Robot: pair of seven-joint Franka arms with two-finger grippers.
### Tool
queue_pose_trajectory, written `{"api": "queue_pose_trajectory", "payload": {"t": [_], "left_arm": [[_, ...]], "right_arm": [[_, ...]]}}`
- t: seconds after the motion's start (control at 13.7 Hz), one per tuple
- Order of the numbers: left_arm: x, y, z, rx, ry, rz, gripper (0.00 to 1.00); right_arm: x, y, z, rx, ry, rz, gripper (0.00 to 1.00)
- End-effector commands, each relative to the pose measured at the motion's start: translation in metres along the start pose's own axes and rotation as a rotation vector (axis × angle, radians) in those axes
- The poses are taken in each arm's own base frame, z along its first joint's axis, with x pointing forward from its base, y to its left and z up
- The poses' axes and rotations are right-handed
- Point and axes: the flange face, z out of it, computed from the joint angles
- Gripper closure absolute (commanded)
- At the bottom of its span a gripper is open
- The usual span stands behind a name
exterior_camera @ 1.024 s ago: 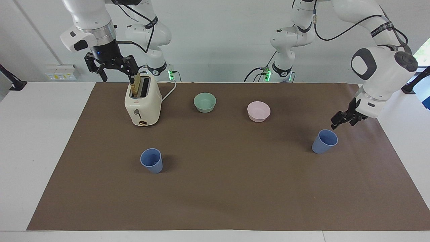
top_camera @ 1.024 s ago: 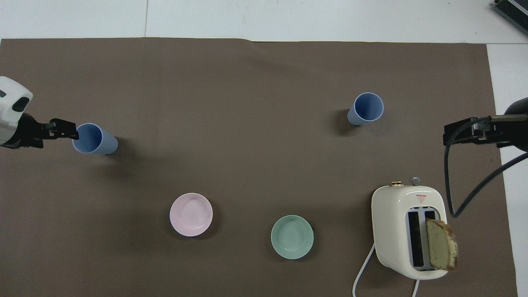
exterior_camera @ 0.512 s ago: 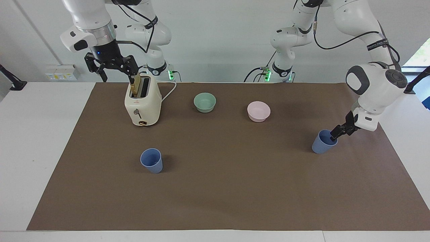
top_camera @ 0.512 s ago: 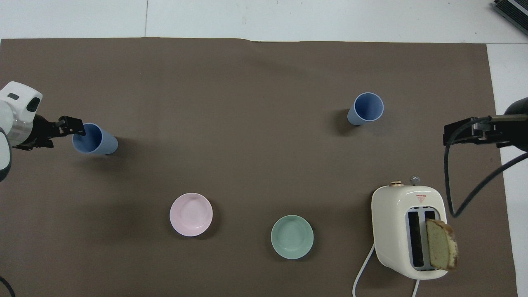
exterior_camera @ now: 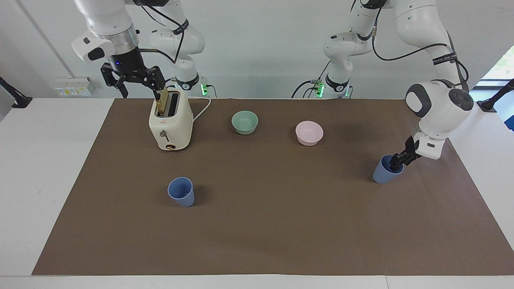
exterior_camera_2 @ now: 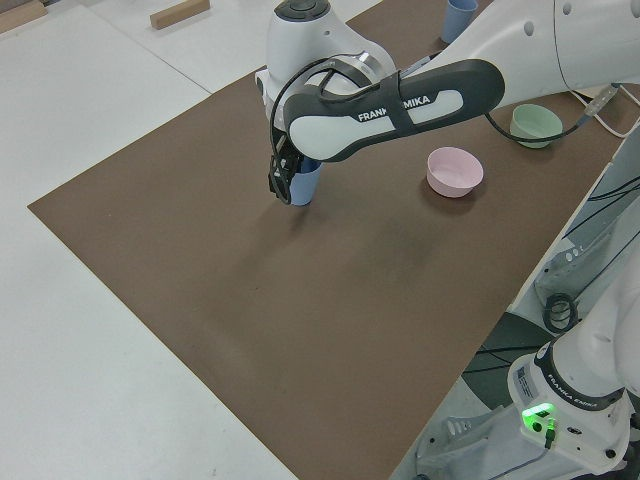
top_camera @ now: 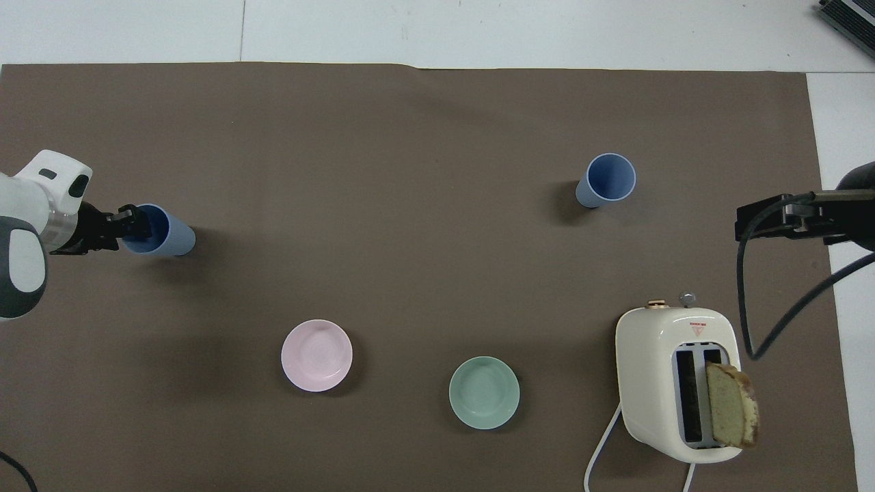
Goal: Stack blue cups with both arms
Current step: 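Reach the left gripper to the blue cup and close on it, then carry the blue cup with the left gripper toward the table center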
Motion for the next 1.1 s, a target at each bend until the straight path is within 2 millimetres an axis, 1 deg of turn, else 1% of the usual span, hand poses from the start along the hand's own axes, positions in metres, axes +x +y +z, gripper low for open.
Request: {"api": "queue_pose_trajectory", "payload": {"t": [0.0,0.15,0.22,0.37,0.44,0.51,0.66,0.73,0.88,1.02], "left_arm": [[-0.001,0.005,-0.002,-0.012,0.020,0.009,1.00],[0.001,0.012,-0.007,-0.015,0.028,0.010,1.00],[0.005,0.013,-0.014,-0.018,0.040,0.012,1.00],[0.012,0.017,-0.036,-0.024,0.069,0.013,1.00],[0.015,0.023,-0.050,-0.029,0.073,0.015,1.00],[0.019,0.035,-0.069,-0.032,0.068,0.015,1.00],[0.020,0.067,-0.101,-0.036,0.051,-0.012,1.00],[0.016,0.085,-0.113,-0.039,0.047,-0.021,1.00],[0.003,0.125,-0.123,-0.040,0.042,-0.050,1.00],[-0.016,0.172,-0.123,-0.050,0.050,-0.094,1.00]], "right_arm": [[0.001,0.004,0.000,0.008,-0.001,-0.020,0.00],[0.001,0.005,0.000,0.008,-0.001,-0.020,0.00],[0.001,0.005,0.000,0.008,-0.001,-0.020,0.00],[0.001,0.005,-0.001,0.008,0.000,-0.020,0.00],[0.001,0.005,-0.001,0.008,0.000,-0.022,0.00],[0.001,0.005,0.000,0.008,-0.001,-0.023,0.00],[0.001,0.005,0.000,0.008,-0.001,-0.025,0.00],[0.001,0.005,-0.001,0.008,0.000,-0.025,0.00],[0.001,0.005,-0.001,0.008,0.000,-0.025,0.00],[0.001,0.005,-0.001,0.008,0.000,-0.023,0.00]]}}
